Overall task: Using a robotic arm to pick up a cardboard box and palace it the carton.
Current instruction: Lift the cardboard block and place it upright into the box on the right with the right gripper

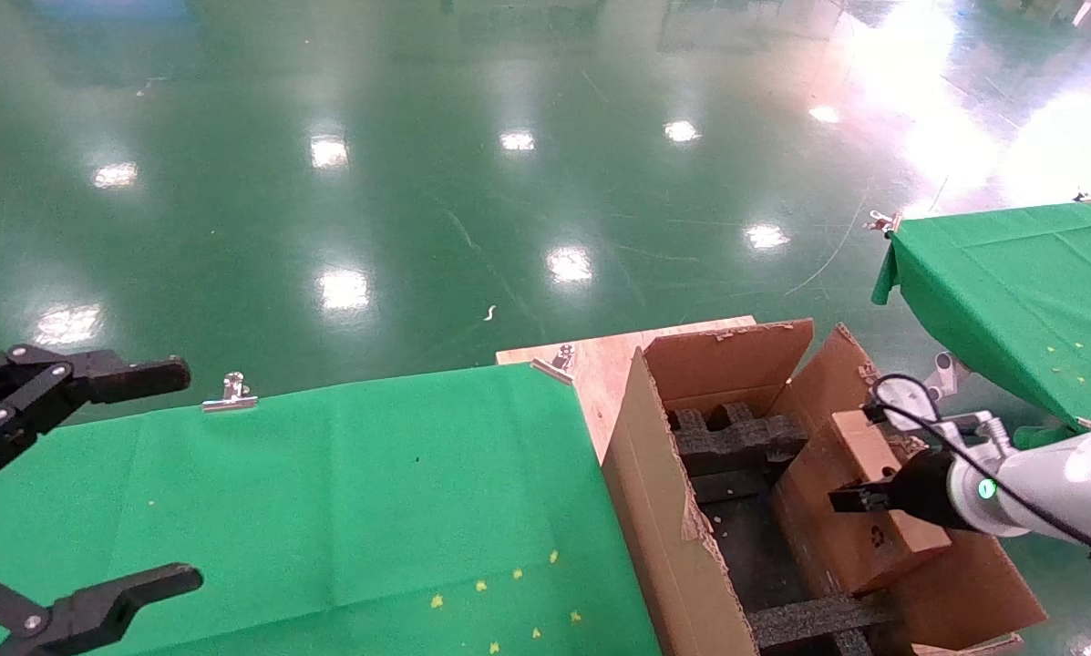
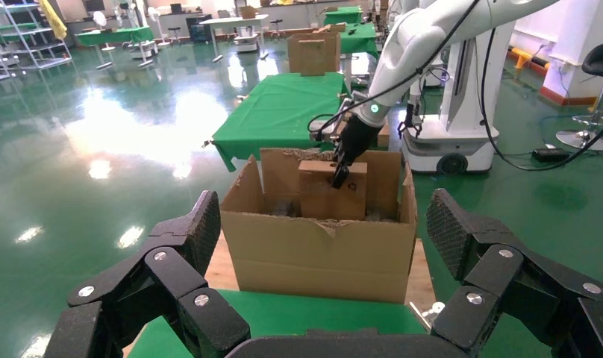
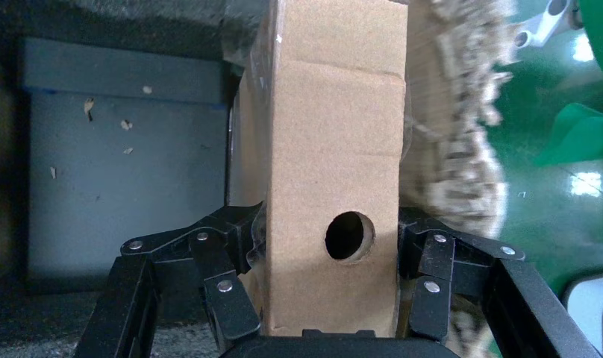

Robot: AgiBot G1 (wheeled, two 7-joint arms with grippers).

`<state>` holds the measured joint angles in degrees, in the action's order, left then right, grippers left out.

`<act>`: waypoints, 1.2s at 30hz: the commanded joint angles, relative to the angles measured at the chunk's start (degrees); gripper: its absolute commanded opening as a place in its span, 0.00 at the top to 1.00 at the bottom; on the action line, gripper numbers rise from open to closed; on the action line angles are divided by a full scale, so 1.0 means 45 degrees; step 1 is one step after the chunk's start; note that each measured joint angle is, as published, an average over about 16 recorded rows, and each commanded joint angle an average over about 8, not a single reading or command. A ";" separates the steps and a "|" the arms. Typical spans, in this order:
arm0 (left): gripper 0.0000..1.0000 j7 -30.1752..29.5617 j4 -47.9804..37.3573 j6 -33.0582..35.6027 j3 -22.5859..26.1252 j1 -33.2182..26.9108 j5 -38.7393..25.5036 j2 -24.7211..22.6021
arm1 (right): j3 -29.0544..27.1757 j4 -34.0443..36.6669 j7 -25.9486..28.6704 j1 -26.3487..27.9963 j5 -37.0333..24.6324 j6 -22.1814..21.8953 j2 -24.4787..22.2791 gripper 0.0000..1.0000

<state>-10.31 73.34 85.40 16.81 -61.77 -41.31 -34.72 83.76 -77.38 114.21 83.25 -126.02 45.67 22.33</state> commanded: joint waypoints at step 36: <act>0.00 0.0011 -0.0003 -0.0012 0.0020 -0.0002 0.0019 0.0009 | 0.0671 0.1454 0.0917 -0.1717 -0.0870 -0.1088 0.1512 0.00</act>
<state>-10.26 73.33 85.34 16.91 -61.78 -41.23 -34.68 86.77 -70.87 118.36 75.55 -129.97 40.80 29.11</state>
